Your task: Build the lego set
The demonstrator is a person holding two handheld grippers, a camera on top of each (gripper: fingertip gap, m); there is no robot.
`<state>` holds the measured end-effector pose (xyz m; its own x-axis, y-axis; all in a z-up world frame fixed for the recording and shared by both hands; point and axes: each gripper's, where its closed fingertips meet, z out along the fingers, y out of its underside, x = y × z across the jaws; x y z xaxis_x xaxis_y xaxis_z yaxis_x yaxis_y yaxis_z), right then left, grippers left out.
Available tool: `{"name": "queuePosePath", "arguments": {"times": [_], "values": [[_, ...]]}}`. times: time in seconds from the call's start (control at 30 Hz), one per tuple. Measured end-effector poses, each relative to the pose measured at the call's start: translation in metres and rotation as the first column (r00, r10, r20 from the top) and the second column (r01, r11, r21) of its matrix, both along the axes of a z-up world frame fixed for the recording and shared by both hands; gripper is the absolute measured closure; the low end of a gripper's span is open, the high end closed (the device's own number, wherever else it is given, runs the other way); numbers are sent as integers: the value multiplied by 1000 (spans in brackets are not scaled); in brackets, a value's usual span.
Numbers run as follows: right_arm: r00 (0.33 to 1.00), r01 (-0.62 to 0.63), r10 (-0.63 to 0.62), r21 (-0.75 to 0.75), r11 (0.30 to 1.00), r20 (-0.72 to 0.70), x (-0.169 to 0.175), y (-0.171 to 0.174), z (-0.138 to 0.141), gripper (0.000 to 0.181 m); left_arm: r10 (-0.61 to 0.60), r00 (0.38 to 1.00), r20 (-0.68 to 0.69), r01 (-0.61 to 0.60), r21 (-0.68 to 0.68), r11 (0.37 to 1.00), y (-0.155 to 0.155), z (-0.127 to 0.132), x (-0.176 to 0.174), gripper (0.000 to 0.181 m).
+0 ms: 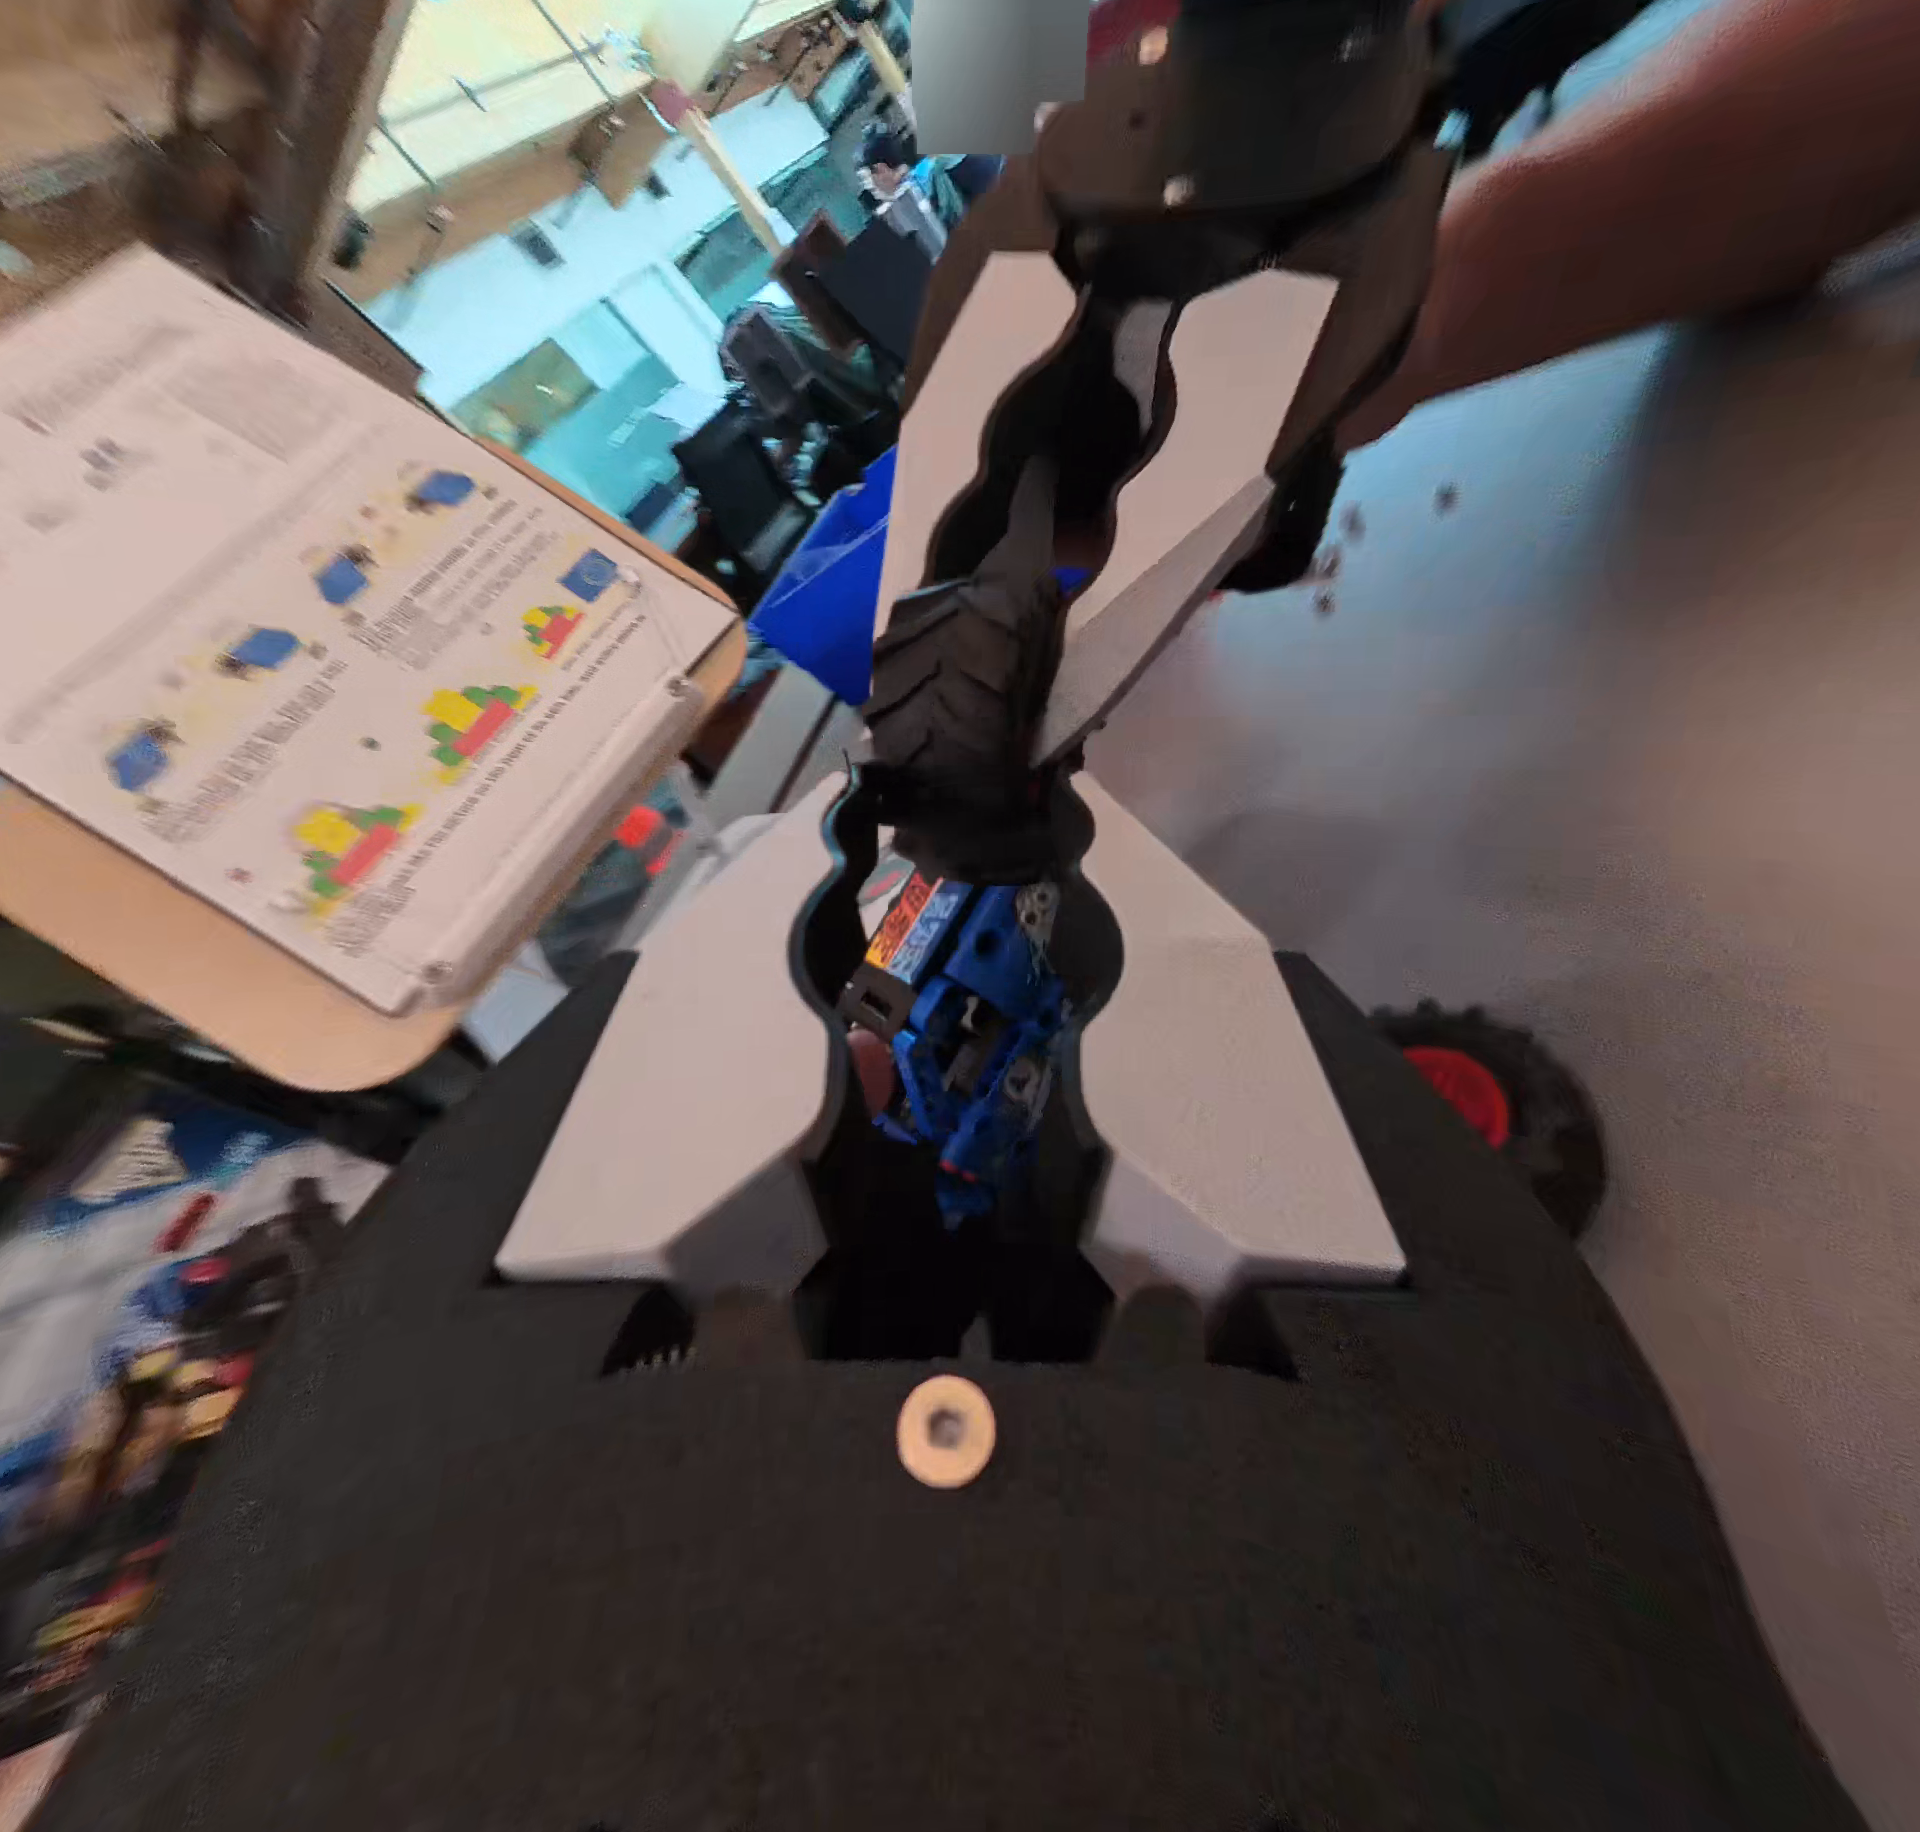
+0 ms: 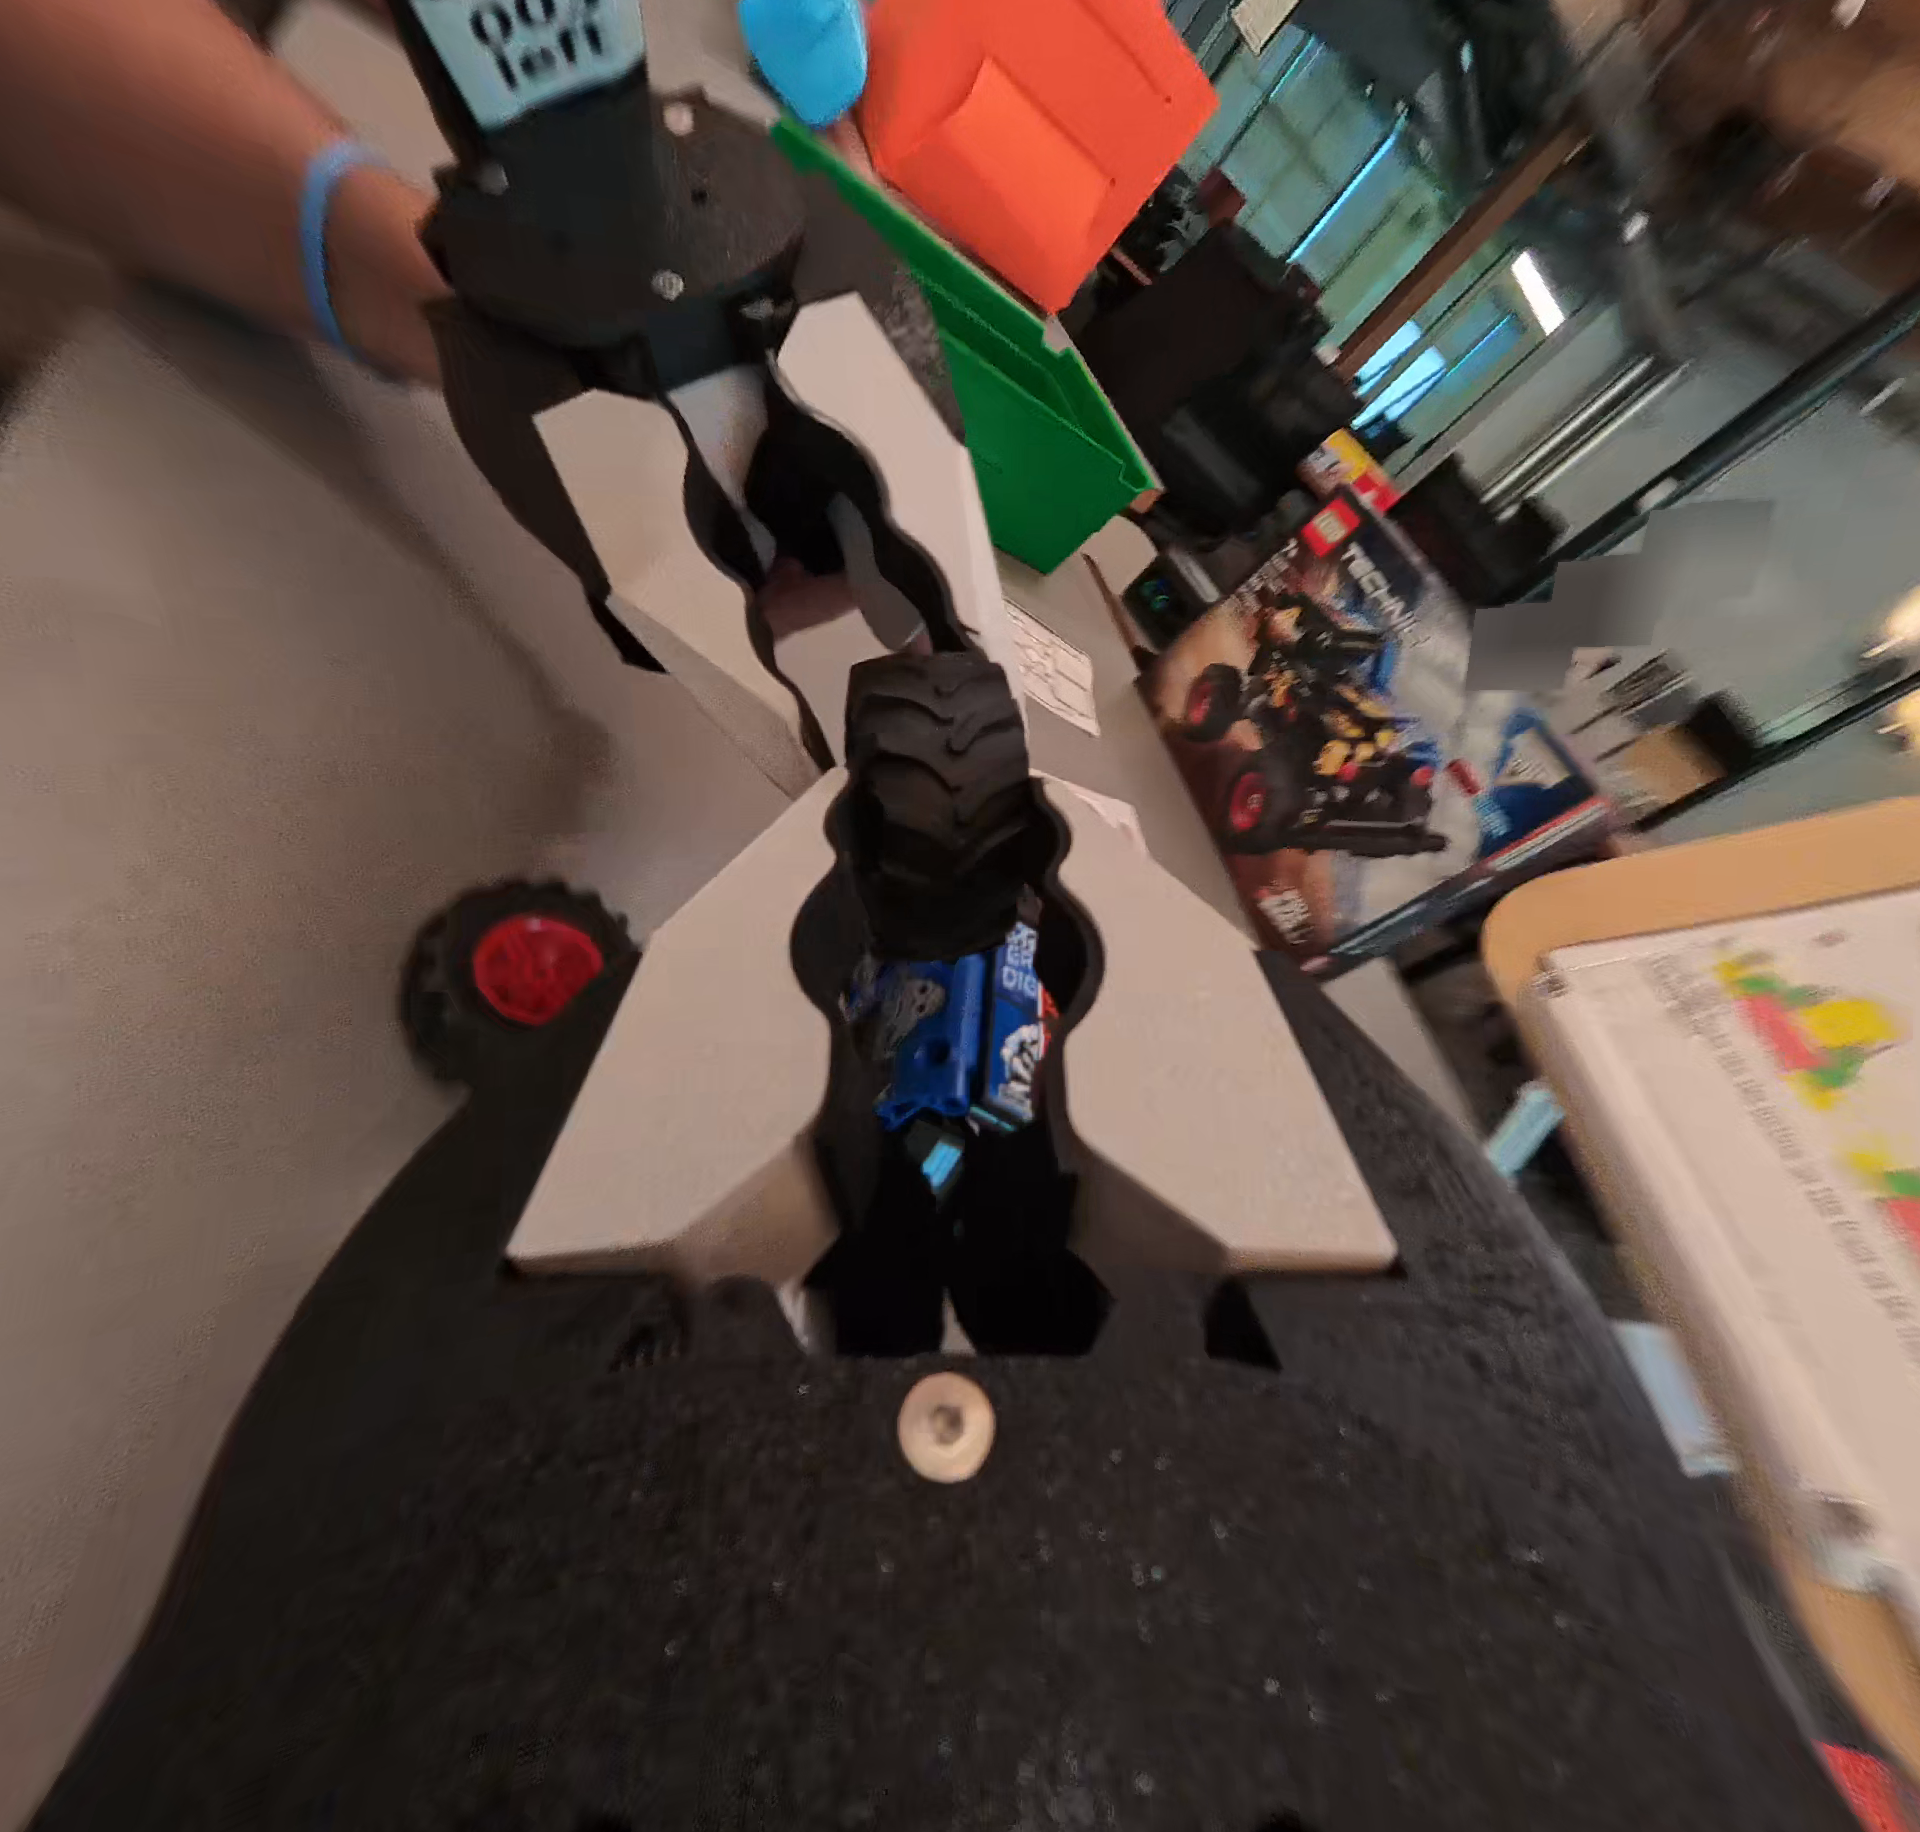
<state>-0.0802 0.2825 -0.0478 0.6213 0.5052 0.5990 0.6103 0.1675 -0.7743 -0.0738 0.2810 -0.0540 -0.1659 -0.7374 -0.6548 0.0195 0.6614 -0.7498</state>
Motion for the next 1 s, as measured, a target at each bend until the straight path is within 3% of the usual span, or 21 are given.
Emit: {"name": "queuePosePath", "arguments": {"times": [0.07,0.13,0.33,0.53,0.67,0.73,0.8,0.87,0.93,1.0], "values": [[977,2,-28,118,993,213,-7,-5,-15,154,65,997,47,-72,157,985,-4,-18,0,148],[961,-35,-9,154,987,277,-13,-11,-25,154,66,997,31,-71,227,971,-8,-29,-5,152],[968,-146,142,7,989,208,-24,-21,-44,155,-73,991,-108,90,161,983,-20,-50,-11,155],[970,-204,221,-154,967,102,-29,-31,-57,157,-109,972,-207,148,185,971,-28,-64,-14,155],[966,-208,231,-179,962,118,-33,-34,-63,157,-95,968,-232,154,250,956,-28,-68,-16,156],[972,-180,194,-109,978,133,-31,-29,-53,156,-67,974,-218,118,229,966,-23,-58,-15,155],[983,-74,57,93,993,177,-20,-15,-27,154,7,991,-135,10,132,991,-6,-35,-10,153],[971,3,-56,226,974,231,-11,-9,-14,153,26,984,-178,-48,-121,991,7,-27,-7,153],[942,90,-200,375,923,268,0,-3,-1,153,-17,980,-198,-64,-392,918,11,-19,-5,150],[910,106,-267,443,890,319,1,-1,-1,153,-174,966,-193,17,-620,784,-5,-10,-7,128]]}}
